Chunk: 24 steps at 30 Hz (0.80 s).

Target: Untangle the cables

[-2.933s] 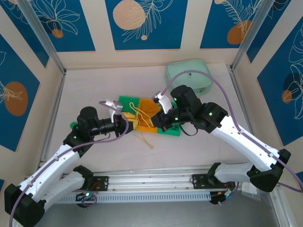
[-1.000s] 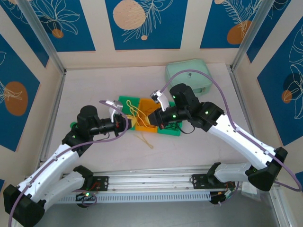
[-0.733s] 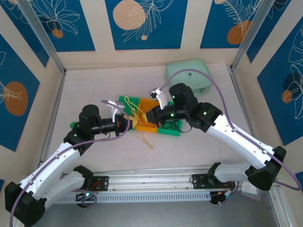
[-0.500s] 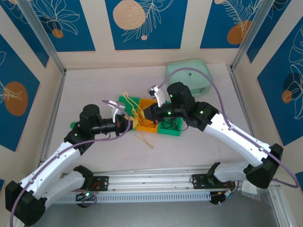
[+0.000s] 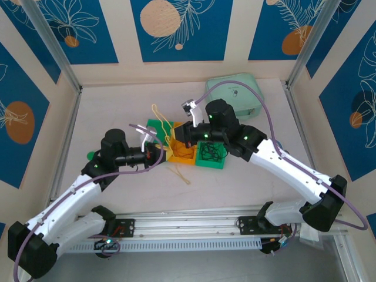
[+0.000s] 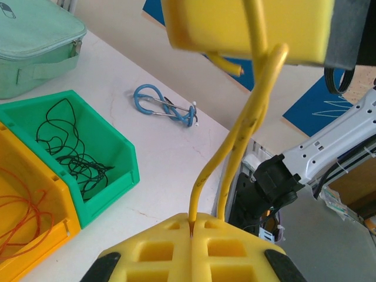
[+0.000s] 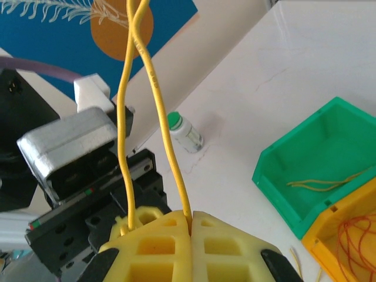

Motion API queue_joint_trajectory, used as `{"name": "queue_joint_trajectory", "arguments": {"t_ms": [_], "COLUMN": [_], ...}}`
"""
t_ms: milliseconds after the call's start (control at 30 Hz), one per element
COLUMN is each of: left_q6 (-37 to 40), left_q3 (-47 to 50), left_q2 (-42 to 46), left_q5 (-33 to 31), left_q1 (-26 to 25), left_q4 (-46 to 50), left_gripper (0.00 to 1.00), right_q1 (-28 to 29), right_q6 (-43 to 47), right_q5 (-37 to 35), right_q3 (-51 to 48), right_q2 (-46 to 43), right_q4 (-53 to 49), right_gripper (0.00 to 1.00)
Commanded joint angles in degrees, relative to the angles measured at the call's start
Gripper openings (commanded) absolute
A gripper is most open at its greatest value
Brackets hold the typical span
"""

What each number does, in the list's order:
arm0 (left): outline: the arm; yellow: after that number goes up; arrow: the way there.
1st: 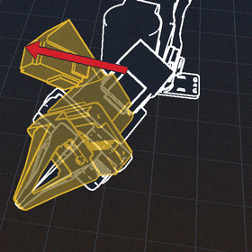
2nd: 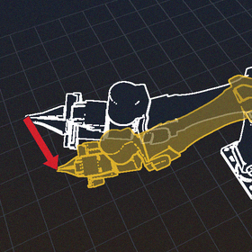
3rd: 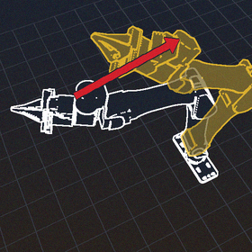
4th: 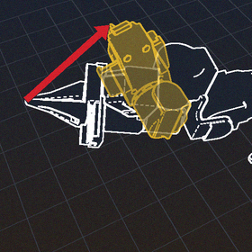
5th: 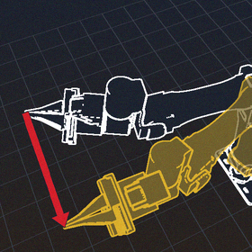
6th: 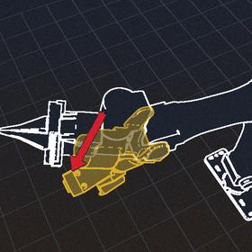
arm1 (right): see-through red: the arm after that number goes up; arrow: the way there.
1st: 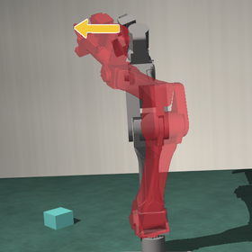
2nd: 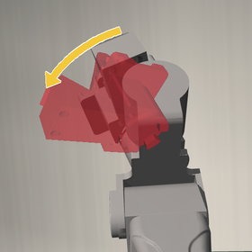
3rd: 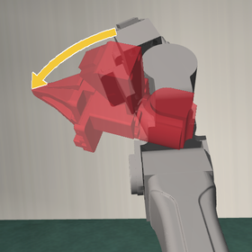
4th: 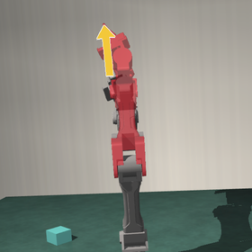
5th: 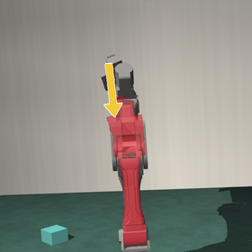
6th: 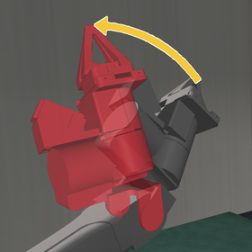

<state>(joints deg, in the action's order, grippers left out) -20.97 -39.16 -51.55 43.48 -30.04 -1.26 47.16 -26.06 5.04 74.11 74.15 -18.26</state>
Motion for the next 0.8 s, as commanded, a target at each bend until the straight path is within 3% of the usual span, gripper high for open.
{"name": "queue_joint_trajectory", "arguments": {"t_ms": [0, 267, 600, 767], "left_q6": [-0.52, -0.74, -0.47, -0.45], "left_q3": [-1.16, -0.83, -0.64, -0.88], "left_q2": [-0.04, -0.65, -1.37, -1.84], "left_q5": [2.13, 2.57, 1.98, 2.04], "left_q1": [-0.28, -0.35, -0.28, -0.24], "left_q4": [-2.39, -2.81, -3.25, -3.44], "left_gripper": [0.0, 0.0, 0.0, 0.0], "right_q1": [-0.7, -2.01, -2.35, -1.31], "right_q6": [-1.42, -2.68, -7.03, -8.91], "right_q5": [-1.76, -3.65, 3.96, 4.41], "right_q3": [-0.85, -2.34, -2.49, -4.72], "right_q2": [0.03, -0.5, -0.12, -0.6], "right_q4": [4.53, 9.1, 11.65, 13.12], "right_gripper": [0.02, 0.02, 0.02, 0.02]}}
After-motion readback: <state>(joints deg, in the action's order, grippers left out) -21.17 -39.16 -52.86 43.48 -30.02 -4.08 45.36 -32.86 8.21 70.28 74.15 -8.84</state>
